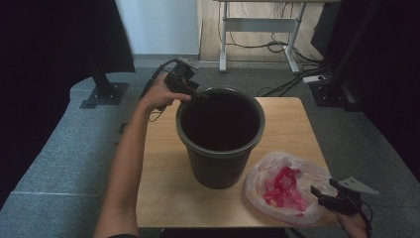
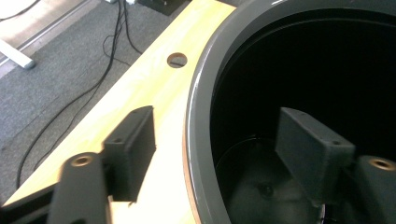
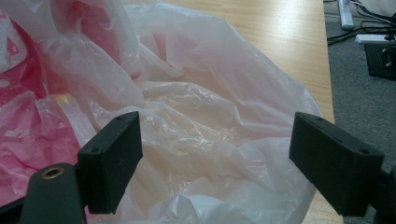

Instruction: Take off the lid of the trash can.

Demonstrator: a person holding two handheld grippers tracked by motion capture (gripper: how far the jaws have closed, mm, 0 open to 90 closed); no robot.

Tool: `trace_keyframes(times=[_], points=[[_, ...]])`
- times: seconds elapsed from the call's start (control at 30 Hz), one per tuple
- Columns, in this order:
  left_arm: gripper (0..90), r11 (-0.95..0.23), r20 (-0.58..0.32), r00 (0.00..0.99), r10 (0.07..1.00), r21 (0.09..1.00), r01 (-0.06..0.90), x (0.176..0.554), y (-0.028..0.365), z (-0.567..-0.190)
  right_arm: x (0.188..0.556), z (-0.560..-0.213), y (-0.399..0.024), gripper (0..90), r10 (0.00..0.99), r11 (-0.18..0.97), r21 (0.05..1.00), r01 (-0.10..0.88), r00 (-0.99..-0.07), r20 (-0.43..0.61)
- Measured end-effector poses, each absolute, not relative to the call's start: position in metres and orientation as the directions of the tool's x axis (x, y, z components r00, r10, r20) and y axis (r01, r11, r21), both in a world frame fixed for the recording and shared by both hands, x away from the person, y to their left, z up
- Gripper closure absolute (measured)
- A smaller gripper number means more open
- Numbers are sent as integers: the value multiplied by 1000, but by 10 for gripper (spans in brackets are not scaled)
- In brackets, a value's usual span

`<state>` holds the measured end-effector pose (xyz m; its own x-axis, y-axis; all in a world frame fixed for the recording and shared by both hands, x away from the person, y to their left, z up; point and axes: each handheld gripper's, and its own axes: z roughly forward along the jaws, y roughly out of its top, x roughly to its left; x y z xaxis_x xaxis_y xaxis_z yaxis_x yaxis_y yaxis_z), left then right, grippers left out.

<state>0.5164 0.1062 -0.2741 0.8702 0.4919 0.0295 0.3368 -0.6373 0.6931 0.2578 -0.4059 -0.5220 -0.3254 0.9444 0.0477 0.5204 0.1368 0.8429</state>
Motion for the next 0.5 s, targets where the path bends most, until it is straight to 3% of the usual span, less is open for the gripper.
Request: trace_keyframes(times=[0.3,0.33,0.5], points=[[478,-712,91,868,489,617,336,522,90,-277,257,-521,-407,169,945,138,844,518,-324,45],[554,-717,103,867,488,613,331,522,88,-277,257,-521,-407,169,946,135,844,519,-321,46],[701,-735,109,864,491,585,344,525,85,-278,257,-521,-407,169,945,138,843,519,-323,44]])
